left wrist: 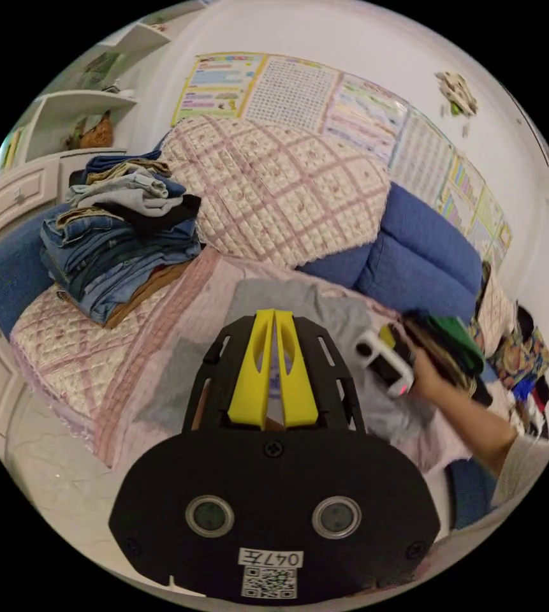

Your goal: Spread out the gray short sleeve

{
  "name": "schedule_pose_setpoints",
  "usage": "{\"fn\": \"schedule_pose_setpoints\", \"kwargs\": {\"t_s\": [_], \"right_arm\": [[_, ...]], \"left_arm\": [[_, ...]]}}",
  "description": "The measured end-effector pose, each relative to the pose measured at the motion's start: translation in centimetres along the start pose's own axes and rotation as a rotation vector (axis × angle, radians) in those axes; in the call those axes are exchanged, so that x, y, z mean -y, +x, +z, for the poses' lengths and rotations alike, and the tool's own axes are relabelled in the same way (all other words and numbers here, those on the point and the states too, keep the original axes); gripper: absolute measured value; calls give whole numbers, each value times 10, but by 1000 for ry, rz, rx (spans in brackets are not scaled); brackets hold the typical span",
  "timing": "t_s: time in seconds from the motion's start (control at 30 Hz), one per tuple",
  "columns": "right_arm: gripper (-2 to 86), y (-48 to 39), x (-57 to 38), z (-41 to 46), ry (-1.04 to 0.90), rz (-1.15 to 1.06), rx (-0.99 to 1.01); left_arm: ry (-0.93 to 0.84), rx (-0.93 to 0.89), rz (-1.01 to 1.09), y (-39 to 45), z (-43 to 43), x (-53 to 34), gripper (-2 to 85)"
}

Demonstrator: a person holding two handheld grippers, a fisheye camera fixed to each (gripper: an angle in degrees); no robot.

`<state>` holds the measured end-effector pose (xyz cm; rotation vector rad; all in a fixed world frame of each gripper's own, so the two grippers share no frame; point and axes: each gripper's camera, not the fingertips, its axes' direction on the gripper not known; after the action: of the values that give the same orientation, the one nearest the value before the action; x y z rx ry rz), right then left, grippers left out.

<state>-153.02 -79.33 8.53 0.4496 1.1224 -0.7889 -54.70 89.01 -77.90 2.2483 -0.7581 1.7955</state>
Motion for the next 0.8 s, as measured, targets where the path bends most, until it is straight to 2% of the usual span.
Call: {"fn": "schedule_pose_setpoints", "kwargs": {"t_s": [0.07,0.1,0.13,0.17,0.3,0.37,0.8], "right_arm": [[-6,-2,17,-44,-2,-75,14],[-6,-7,22,-53,-16,-95,-50],[-6,-11,33,-73,-27,-157,-220],[-6,2,43,-92,-29,-214,-298],[-6,39,66,-131,-20,-211,-195],[-7,61,79,-157,-22,-228,-213],[-7,167,125,-255,-23,-231,-217]], "left_arm": [[27,-80,-44,11,22,35,-10],[31,-99,-56,12,29,40,-10],[33,-138,-86,8,43,47,-10],[34,-175,-109,3,57,49,-10],[16,-260,-172,-18,86,46,-10],[-1,-304,-210,-20,78,59,-10],[9,-224,-270,50,-27,116,-10]]}}
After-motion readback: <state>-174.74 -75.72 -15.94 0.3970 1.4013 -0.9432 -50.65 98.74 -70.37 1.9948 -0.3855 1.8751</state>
